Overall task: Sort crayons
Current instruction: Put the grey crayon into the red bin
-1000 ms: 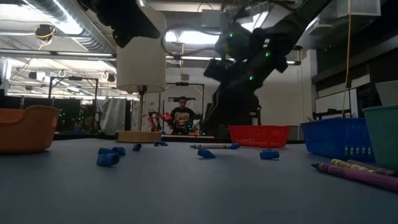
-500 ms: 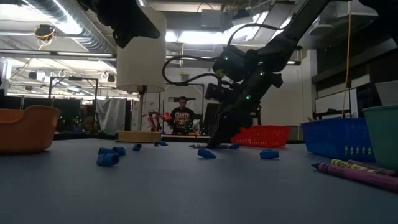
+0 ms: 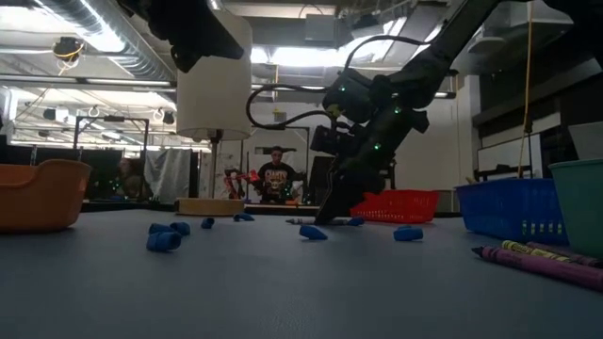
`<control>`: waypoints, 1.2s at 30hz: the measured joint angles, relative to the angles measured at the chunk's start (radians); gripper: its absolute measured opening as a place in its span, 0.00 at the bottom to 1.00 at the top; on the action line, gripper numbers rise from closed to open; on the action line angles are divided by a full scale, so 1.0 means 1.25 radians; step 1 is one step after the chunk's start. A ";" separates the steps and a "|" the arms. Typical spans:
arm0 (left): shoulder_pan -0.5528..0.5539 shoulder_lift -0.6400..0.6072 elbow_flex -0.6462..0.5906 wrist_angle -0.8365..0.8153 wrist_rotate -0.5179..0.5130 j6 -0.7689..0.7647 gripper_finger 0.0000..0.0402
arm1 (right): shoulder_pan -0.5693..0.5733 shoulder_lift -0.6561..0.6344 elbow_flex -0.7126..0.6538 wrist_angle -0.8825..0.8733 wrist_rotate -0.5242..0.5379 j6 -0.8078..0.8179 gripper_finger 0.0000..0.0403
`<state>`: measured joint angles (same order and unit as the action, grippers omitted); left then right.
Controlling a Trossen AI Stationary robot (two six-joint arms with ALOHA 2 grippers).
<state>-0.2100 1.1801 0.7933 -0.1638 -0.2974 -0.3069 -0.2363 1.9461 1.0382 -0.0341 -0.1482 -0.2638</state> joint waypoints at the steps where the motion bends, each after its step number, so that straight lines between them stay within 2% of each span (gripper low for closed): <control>1: 0.000 0.000 0.000 0.000 0.000 0.000 0.00 | 0.000 0.000 0.000 0.002 -0.001 0.000 0.12; 7: 0.000 0.000 0.000 0.000 0.000 0.000 0.00 | 0.000 0.000 -0.002 0.016 -0.001 0.000 0.04; 14: 0.000 0.000 0.000 0.000 -0.001 0.000 0.00 | 0.000 -0.006 0.000 0.013 -0.001 0.000 0.08; 20: 0.000 0.000 0.000 -0.003 -0.001 0.000 0.00 | 0.000 -0.040 0.060 -0.106 0.006 -0.003 0.09; 24: 0.000 0.000 0.000 -0.003 -0.001 0.000 0.00 | 0.000 -0.049 0.141 -0.244 0.028 -0.028 0.09; 30: 0.000 0.000 0.000 -0.003 -0.001 0.000 0.00 | 0.000 -0.049 0.289 -0.493 0.152 -0.093 0.09; 36: 0.000 0.000 0.000 -0.003 -0.001 0.000 0.00 | 0.000 -0.051 0.391 -0.643 0.371 -0.109 0.09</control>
<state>-0.2100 1.1801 0.7933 -0.1677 -0.2990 -0.3065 -0.2363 1.8828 1.5267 -0.8375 0.3161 -0.4004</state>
